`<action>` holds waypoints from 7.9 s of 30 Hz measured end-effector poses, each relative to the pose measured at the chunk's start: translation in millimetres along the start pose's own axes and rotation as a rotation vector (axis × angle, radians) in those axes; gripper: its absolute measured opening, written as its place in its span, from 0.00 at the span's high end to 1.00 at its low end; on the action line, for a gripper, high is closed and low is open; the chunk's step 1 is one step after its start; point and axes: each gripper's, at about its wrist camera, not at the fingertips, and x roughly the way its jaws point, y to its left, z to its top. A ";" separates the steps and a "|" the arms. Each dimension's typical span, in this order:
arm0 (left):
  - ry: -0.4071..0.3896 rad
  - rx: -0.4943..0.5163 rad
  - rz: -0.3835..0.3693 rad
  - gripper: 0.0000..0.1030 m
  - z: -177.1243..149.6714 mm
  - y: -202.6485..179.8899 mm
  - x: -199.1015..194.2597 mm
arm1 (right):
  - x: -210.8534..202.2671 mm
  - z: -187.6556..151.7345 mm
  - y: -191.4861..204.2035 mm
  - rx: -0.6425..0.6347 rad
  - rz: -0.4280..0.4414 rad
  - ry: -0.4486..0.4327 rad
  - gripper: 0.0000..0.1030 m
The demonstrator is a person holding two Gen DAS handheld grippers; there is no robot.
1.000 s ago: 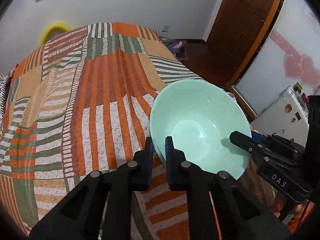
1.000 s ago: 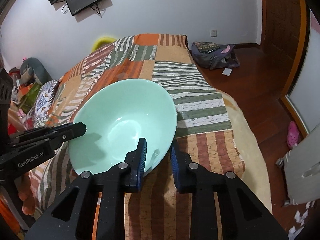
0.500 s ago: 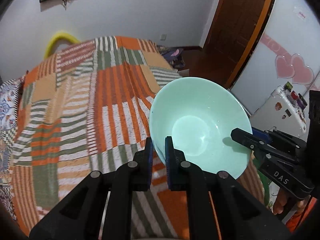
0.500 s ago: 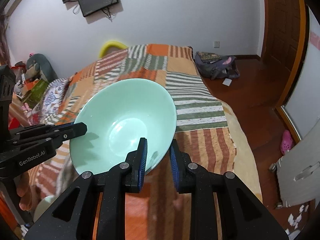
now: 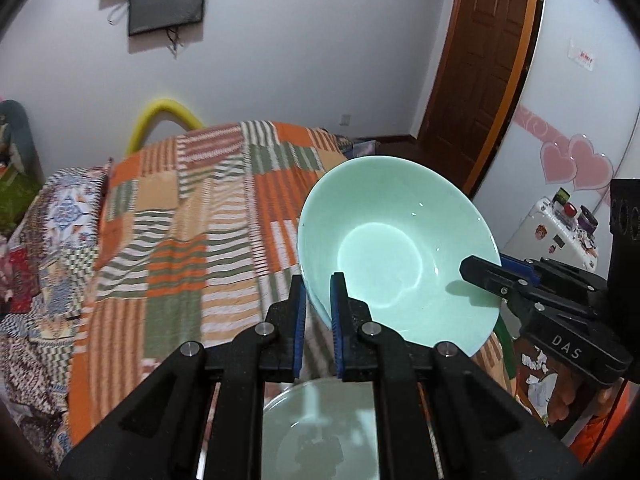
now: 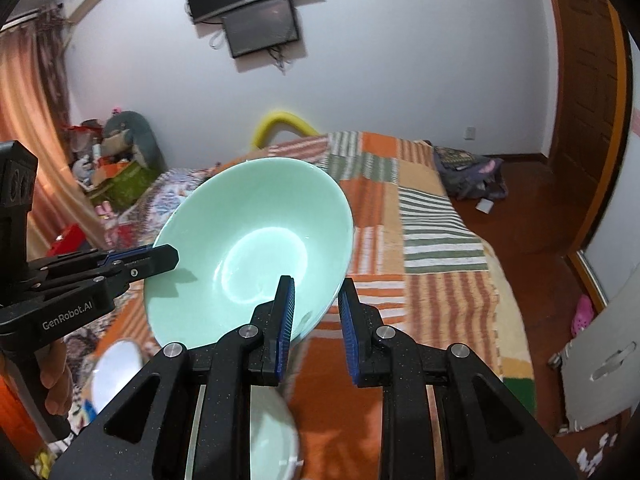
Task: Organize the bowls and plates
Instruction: 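Lift the mint green bowl with the left gripper toward the stack in the right gripper, then lower the mint green bowl with the left gripper into the stack held by the right gripper, then press the mint bowl onto the stack with the left gripper while the right gripper holds the stack, then open the left gripper off the stack and lower the stack onto the bed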
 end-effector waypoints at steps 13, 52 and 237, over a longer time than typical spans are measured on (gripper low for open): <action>-0.071 -0.065 0.121 0.90 -51.7 58.7 -107.0 | 4.6 -15.0 89.0 -0.101 0.145 0.010 0.80; 0.189 -0.444 0.179 0.90 -213.5 192.9 -51.2 | 99.0 -121.2 199.5 -0.257 0.233 0.337 0.79; -0.321 -0.004 0.047 0.52 -104.9 -21.0 -195.6 | -140.3 -65.7 86.1 -0.087 0.107 -0.295 0.40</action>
